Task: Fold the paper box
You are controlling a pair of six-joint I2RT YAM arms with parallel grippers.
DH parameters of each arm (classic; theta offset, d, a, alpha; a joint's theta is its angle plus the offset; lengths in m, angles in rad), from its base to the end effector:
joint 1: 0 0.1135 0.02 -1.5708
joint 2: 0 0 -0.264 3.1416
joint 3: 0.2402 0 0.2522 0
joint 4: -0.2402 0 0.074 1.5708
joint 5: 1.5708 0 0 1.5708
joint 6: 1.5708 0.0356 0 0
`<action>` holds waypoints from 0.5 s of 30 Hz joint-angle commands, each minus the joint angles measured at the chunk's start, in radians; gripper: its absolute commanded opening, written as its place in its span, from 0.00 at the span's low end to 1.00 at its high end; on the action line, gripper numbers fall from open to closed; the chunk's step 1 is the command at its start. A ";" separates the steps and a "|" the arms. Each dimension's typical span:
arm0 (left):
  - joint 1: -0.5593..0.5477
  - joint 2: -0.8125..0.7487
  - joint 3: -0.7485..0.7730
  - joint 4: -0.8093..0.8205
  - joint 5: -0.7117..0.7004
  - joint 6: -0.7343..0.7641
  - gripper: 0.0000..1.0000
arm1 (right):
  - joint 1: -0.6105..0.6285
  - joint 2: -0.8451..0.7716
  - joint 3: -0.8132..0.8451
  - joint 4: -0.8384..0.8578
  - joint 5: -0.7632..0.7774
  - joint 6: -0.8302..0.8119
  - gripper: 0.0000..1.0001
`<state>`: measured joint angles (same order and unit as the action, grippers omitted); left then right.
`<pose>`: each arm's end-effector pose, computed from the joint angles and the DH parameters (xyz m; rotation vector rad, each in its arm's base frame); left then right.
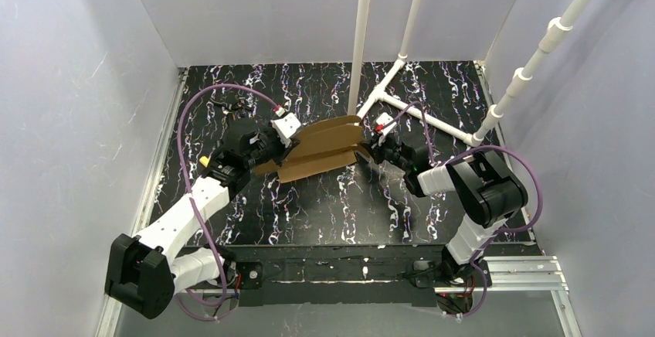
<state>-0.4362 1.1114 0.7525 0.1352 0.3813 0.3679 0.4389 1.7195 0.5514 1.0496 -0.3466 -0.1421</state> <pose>0.2280 -0.1209 0.2965 0.9456 1.5256 -0.3905 0.2819 0.1457 0.1600 -0.7350 1.5423 0.5139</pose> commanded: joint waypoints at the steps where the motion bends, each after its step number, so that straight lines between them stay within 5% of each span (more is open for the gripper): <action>1: -0.001 -0.021 -0.035 0.010 -0.065 -0.005 0.00 | 0.049 -0.076 -0.028 0.089 -0.057 0.020 0.01; 15: -0.001 -0.083 -0.084 0.012 -0.071 -0.037 0.00 | 0.093 -0.121 -0.037 -0.062 -0.074 -0.038 0.03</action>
<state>-0.4358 1.0557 0.6933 0.1326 0.3428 0.3447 0.4904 1.6478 0.5102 0.9649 -0.3237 -0.1650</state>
